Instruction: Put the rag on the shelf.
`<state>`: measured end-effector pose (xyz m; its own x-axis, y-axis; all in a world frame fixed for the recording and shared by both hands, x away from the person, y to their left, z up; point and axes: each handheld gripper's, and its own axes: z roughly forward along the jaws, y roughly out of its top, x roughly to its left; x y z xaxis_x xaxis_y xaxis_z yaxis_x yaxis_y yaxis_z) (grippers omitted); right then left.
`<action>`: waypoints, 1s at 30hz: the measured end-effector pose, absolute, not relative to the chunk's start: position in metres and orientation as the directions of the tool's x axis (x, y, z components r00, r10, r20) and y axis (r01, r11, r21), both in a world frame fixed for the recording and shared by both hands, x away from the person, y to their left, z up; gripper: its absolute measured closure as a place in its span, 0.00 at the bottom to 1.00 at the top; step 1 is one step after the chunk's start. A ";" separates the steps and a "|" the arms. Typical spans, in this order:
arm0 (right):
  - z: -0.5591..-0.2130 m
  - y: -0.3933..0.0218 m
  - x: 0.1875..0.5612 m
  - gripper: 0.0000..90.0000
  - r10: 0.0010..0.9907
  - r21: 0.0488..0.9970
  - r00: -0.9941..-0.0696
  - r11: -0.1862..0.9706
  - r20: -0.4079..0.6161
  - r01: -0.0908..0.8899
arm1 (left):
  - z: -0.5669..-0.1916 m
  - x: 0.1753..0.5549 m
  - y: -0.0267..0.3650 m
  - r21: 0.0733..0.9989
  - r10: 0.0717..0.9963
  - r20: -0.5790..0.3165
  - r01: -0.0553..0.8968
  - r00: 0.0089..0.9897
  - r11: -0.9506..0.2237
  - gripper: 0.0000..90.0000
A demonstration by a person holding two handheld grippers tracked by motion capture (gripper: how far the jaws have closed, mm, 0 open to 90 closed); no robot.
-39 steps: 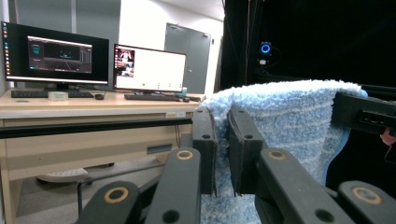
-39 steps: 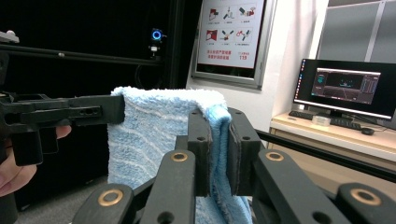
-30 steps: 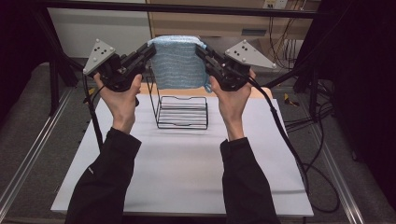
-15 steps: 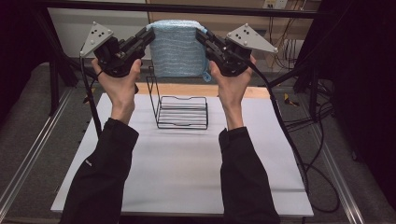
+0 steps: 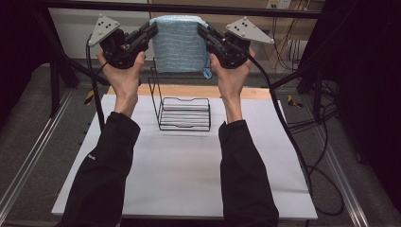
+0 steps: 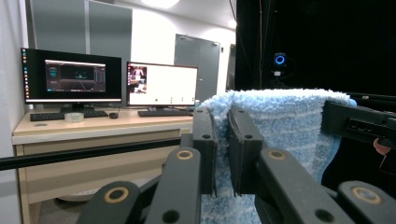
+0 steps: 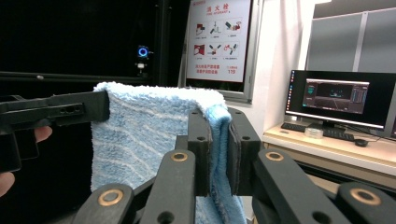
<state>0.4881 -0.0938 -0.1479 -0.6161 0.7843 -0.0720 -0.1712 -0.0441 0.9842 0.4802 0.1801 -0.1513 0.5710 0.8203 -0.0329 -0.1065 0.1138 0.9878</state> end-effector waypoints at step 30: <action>-0.200 -0.086 0.522 0.91 0.789 0.999 -0.613 0.034 -0.050 -0.038 | -0.204 0.515 0.190 1.000 0.826 -0.007 -0.010 0.563 0.015 0.91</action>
<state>0.5218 -0.0858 -0.1995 -0.6125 0.7889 -0.0500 -0.0380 0.0338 0.9987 0.5147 0.1897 -0.2039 0.5633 0.8262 -0.0068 -0.0103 0.0152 0.9998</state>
